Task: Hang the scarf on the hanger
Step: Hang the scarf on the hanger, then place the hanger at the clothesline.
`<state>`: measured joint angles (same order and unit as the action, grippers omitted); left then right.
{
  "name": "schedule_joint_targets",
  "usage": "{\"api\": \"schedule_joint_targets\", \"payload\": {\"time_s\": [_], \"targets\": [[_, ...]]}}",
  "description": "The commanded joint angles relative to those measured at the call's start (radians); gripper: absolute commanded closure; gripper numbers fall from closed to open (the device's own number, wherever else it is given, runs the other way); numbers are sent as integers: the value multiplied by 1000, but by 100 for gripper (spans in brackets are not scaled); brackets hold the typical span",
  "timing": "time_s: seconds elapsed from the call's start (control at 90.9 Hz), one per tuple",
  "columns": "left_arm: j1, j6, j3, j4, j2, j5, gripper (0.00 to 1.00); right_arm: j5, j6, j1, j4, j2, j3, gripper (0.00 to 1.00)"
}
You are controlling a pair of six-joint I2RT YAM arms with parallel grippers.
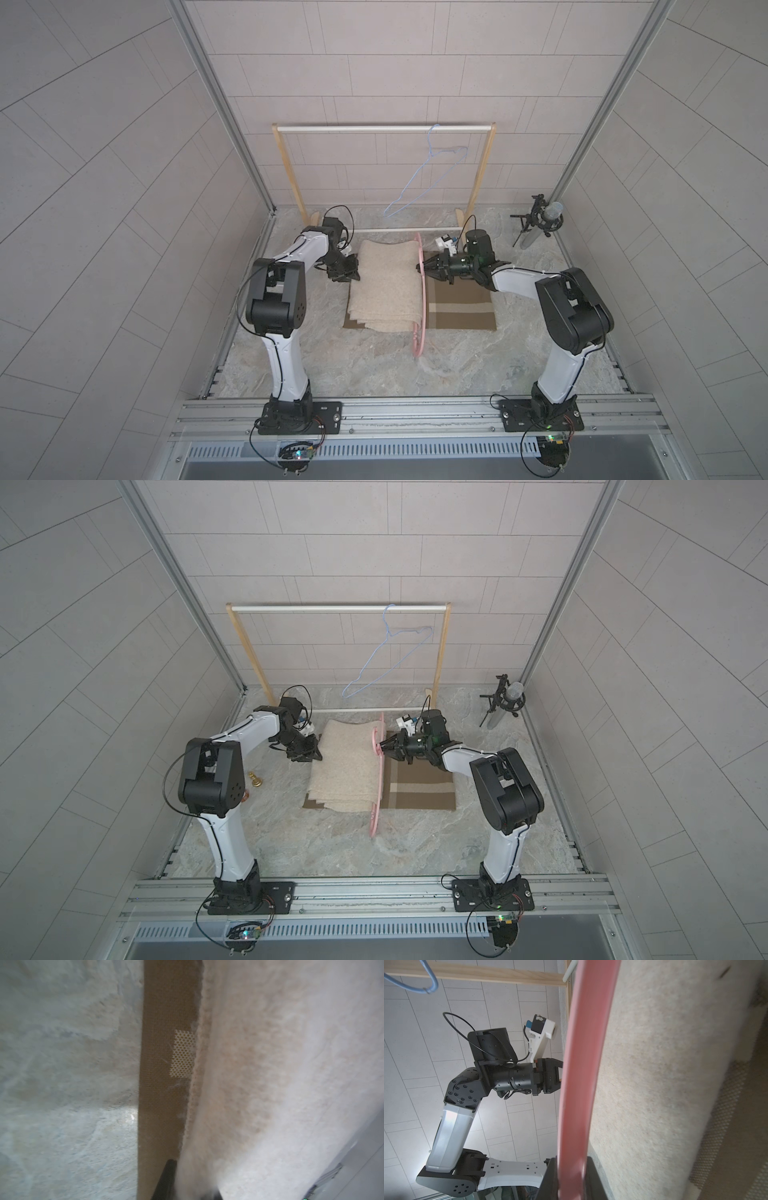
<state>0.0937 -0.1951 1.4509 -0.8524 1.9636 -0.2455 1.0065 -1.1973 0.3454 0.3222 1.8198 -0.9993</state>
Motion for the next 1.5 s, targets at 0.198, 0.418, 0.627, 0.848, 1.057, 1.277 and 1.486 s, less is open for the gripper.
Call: {"api": "schedule_joint_targets", "payload": {"time_s": [0.198,0.418,0.627,0.848,1.057,1.277,1.486], "targets": [[2,5,-132,32,-326,-15,52,9,-171,3,171,-48,54,100],[180,-44,-316,99,-664,-167,47,-7,-202,2,188,-61,61,100],[349,-121,-421,132,-901,-154,44,-54,-293,3,222,-113,54,100],[434,-137,-304,103,-1015,-148,38,-160,-303,3,43,-249,-12,100],[527,-55,-56,-32,-921,-68,35,-245,-285,11,-162,-349,-111,100],[650,33,72,-93,-783,132,34,-331,-287,14,-269,-413,-141,100],[703,77,131,-94,-671,195,33,-367,-298,22,-295,-453,-156,100]]}}
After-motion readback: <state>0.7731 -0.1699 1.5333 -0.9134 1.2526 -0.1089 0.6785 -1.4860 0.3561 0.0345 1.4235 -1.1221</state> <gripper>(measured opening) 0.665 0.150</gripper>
